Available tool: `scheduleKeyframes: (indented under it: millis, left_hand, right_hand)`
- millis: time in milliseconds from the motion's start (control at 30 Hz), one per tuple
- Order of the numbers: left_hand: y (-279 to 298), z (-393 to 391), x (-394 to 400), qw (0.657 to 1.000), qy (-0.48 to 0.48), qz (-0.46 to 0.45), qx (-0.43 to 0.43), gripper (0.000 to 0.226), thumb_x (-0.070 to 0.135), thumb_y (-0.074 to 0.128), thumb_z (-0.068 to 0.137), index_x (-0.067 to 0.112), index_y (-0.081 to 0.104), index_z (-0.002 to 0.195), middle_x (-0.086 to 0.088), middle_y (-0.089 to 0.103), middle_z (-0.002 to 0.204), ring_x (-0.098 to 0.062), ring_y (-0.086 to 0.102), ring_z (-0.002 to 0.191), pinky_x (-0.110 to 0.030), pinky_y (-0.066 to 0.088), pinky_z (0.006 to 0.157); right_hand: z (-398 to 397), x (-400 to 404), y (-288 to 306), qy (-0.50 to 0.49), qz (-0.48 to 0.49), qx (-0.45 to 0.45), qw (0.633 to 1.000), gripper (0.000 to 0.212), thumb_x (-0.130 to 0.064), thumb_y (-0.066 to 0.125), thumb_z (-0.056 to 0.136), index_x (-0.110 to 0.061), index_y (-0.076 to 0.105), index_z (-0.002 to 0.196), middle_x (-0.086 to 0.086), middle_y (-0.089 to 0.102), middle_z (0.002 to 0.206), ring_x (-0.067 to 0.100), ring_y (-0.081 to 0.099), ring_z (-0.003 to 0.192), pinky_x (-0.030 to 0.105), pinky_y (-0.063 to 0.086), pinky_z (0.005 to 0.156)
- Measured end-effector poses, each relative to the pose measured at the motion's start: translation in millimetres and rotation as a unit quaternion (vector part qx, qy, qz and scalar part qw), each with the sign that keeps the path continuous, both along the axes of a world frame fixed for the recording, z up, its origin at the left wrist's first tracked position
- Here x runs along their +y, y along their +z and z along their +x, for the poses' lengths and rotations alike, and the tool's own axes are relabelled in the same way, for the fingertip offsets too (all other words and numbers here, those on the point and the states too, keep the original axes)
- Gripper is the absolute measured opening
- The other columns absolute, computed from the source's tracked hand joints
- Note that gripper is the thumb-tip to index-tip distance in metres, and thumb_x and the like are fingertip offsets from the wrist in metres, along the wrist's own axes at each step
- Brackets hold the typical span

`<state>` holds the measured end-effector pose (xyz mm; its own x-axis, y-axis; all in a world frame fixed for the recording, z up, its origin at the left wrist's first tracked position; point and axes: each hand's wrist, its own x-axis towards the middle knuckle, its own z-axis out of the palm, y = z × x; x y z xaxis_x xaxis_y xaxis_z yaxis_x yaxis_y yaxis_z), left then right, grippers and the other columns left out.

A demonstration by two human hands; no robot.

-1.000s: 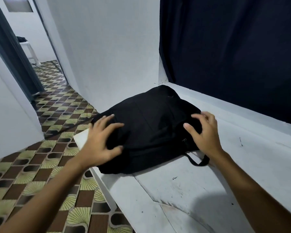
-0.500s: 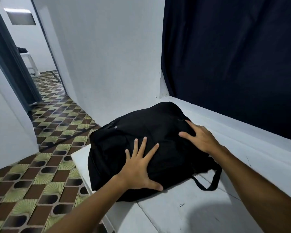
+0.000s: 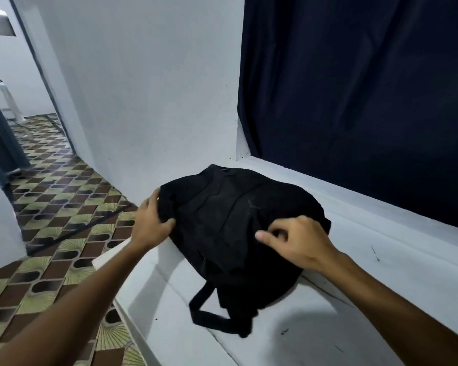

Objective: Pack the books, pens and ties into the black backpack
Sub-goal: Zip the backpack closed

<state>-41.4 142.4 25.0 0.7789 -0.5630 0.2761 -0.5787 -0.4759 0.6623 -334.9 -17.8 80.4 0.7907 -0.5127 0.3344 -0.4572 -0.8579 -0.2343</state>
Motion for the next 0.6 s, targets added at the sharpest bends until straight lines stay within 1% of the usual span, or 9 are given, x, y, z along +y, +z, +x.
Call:
scheduleKeyframes:
  millis: [33,100,167,200,267,333,433,533,600]
  left_hand:
    - [1,-13,-9,0.996,0.013,-0.069,0.058,0.082,0.029,0.063,0.077,0.012,0.031,0.150,-0.022,0.043,0.142,-0.037,0.039,0.131,-0.047,0.031,0.112]
    - [2,-48,-27,0.974,0.019,-0.165,0.153,0.078,0.041,0.057,0.077,0.013,0.036,0.147,-0.019,0.037,0.148,-0.033,0.032,0.139,-0.045,0.025,0.117]
    - [0,-89,-39,0.947,0.023,-0.187,0.260,0.081,0.051,0.063,0.084,0.024,0.027,0.151,-0.016,0.014,0.160,-0.028,0.013,0.148,-0.044,0.013,0.121]
    - [0,-107,-42,0.932,0.020,-0.184,0.311,0.084,0.054,0.063,0.086,0.030,0.020,0.153,-0.011,0.001,0.162,-0.028,0.006,0.149,-0.045,0.010,0.121]
    - [-4,-126,-47,0.913,-0.002,-0.180,0.367,0.089,0.062,0.059,0.083,0.038,0.010,0.153,-0.002,-0.012,0.163,-0.028,-0.001,0.150,-0.047,0.008,0.121]
    - [-8,-128,-50,0.907,-0.020,-0.191,0.374,0.090,0.066,0.056,0.082,0.041,0.006,0.153,0.002,-0.014,0.162,-0.026,-0.005,0.150,-0.048,0.006,0.121]
    - [-12,-116,-53,0.905,-0.030,-0.220,0.363,0.095,0.075,0.055,0.078,0.039,0.010,0.153,0.004,-0.004,0.163,-0.017,-0.001,0.150,-0.045,0.008,0.121]
    - [-20,-99,-53,0.881,-0.060,-0.247,0.400,0.112,0.093,0.054,0.057,0.046,0.015,0.150,0.011,0.016,0.161,-0.012,0.022,0.146,-0.044,0.019,0.120]
    - [-17,-89,-57,0.852,-0.120,-0.234,0.453,0.103,0.093,0.050,0.061,0.046,0.025,0.149,0.012,0.031,0.156,-0.012,0.037,0.139,-0.042,0.029,0.116]
  right_hand:
    - [8,-10,6,-0.009,0.003,-0.060,0.998,0.069,-0.081,0.029,0.073,-0.028,0.068,0.093,-0.008,0.066,0.083,0.017,0.062,0.086,0.035,0.050,0.081]
    - [29,-45,17,-0.055,0.007,-0.100,0.993,0.070,-0.078,0.032,0.077,-0.028,0.065,0.112,-0.003,0.061,0.116,0.021,0.052,0.114,0.040,0.041,0.097]
    - [43,-79,23,-0.117,0.073,-0.020,0.990,0.078,-0.083,0.031,0.077,-0.035,0.047,0.137,0.002,0.037,0.149,0.025,0.027,0.139,0.048,0.024,0.111]
    - [45,-91,23,-0.130,0.134,0.020,0.982,0.080,-0.084,0.032,0.077,-0.039,0.038,0.142,0.001,0.026,0.155,0.025,0.018,0.144,0.051,0.017,0.114]
    - [40,-103,12,-0.111,0.296,0.026,0.948,0.081,-0.087,0.038,0.072,-0.042,0.042,0.140,-0.005,0.032,0.154,0.021,0.026,0.142,0.047,0.018,0.117]
    - [30,-99,1,-0.107,0.377,-0.014,0.920,0.081,-0.093,0.041,0.063,-0.045,0.055,0.127,-0.011,0.050,0.142,0.015,0.046,0.130,0.043,0.030,0.113]
    - [18,-83,-3,-0.132,0.364,-0.027,0.921,0.081,-0.095,0.033,0.064,-0.044,0.061,0.119,-0.010,0.057,0.132,0.018,0.053,0.121,0.044,0.038,0.107]
    - [0,-64,-3,-0.160,0.344,-0.013,0.925,0.082,-0.096,0.027,0.065,-0.037,0.065,0.109,-0.006,0.064,0.119,0.020,0.058,0.109,0.044,0.043,0.100]
    - [-19,-52,-4,-0.169,0.326,0.006,0.930,0.082,-0.096,0.025,0.065,-0.034,0.065,0.101,-0.006,0.065,0.108,0.017,0.061,0.099,0.042,0.046,0.095]
